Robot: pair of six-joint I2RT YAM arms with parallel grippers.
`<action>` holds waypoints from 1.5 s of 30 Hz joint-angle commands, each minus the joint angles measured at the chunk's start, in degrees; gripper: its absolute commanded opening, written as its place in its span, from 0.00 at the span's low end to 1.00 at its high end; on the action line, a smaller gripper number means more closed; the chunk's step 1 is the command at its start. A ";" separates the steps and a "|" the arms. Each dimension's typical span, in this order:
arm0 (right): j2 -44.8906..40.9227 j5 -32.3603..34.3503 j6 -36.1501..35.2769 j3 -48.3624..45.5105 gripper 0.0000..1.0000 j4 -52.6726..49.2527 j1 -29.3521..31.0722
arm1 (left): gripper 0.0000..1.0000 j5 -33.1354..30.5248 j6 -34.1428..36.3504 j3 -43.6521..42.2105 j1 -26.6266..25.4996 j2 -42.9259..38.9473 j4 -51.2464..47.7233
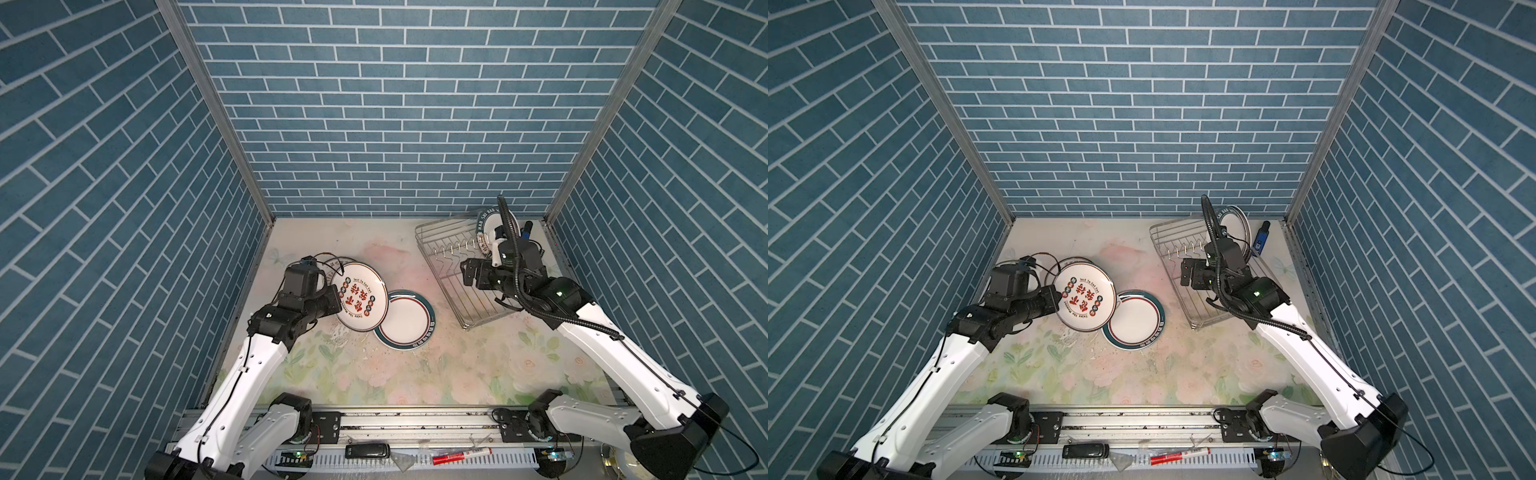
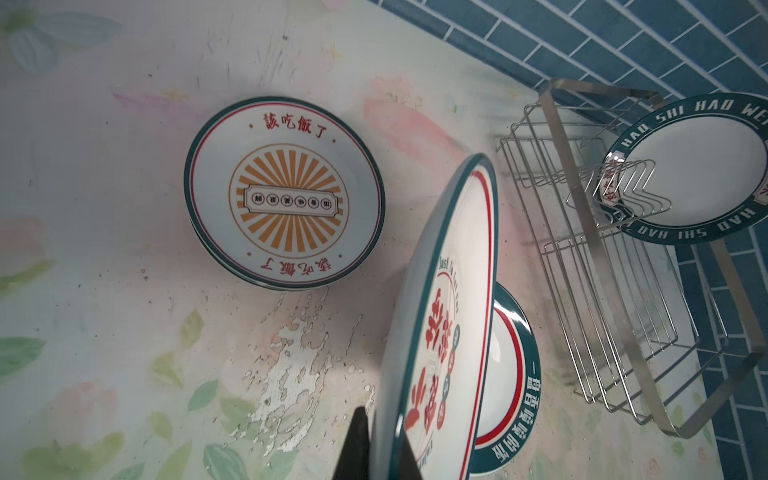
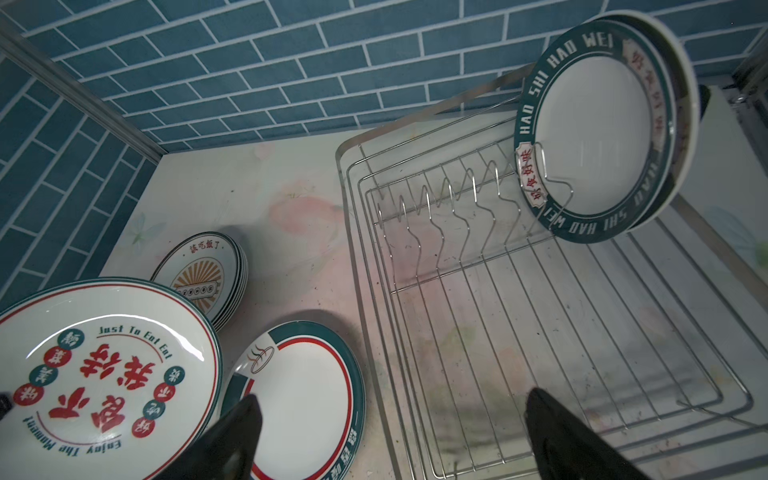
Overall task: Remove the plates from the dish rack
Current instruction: 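Open the right gripper and withdraw it to the rack while left gripper holds plate, then lower the red-lettered plate flat onto the green-rimmed plate with the left gripper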
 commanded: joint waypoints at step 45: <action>-12.24 3.49 -0.45 -13.79 0.99 -7.54 -8.30 | 0.07 13.51 -11.46 -12.73 -4.75 19.40 26.86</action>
